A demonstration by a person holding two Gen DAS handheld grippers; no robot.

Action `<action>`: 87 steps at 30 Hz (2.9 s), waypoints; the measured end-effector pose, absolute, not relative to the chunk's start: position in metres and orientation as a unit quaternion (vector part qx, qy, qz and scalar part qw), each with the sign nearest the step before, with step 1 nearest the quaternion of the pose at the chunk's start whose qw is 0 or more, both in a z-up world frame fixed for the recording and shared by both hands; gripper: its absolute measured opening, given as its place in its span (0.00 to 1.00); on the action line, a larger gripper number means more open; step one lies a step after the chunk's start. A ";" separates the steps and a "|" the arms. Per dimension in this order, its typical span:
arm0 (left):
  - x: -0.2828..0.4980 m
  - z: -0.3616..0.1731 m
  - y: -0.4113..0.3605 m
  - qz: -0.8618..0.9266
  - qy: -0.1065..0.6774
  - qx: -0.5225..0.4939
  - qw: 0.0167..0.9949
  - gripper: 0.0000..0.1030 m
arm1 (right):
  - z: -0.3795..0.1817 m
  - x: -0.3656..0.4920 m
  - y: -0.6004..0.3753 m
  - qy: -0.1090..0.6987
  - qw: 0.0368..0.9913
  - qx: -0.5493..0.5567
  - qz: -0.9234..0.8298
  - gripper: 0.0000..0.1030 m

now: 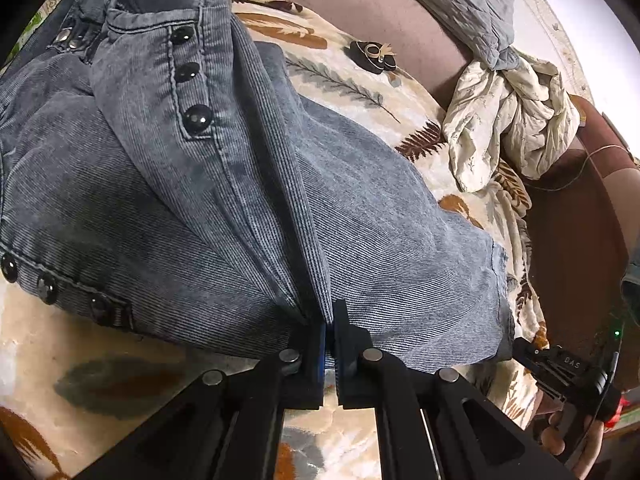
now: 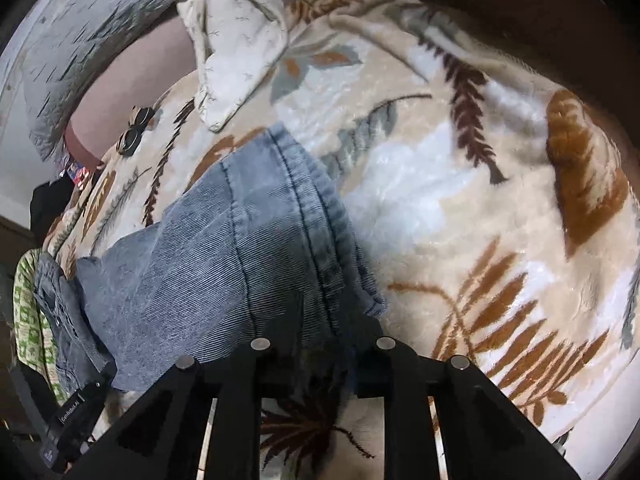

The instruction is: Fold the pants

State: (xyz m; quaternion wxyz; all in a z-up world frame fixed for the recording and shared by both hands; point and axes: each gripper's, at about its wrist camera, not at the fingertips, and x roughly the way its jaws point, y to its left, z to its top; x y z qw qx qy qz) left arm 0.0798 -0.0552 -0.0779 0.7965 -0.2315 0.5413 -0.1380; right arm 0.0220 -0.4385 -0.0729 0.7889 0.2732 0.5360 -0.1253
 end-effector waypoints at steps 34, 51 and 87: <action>0.091 0.002 0.026 -0.156 0.484 -0.296 0.809 0.66 | 0.021 0.065 -0.306 0.446 0.857 0.233 0.108 0.58; 0.190 -0.028 0.180 -0.064 0.494 -0.464 0.733 0.67 | -0.066 0.263 -0.049 0.574 0.759 0.139 0.274 0.58; 0.117 -0.053 0.250 0.071 0.473 -0.459 0.749 0.08 | -0.072 0.085 -0.007 0.537 0.780 -0.033 0.320 0.49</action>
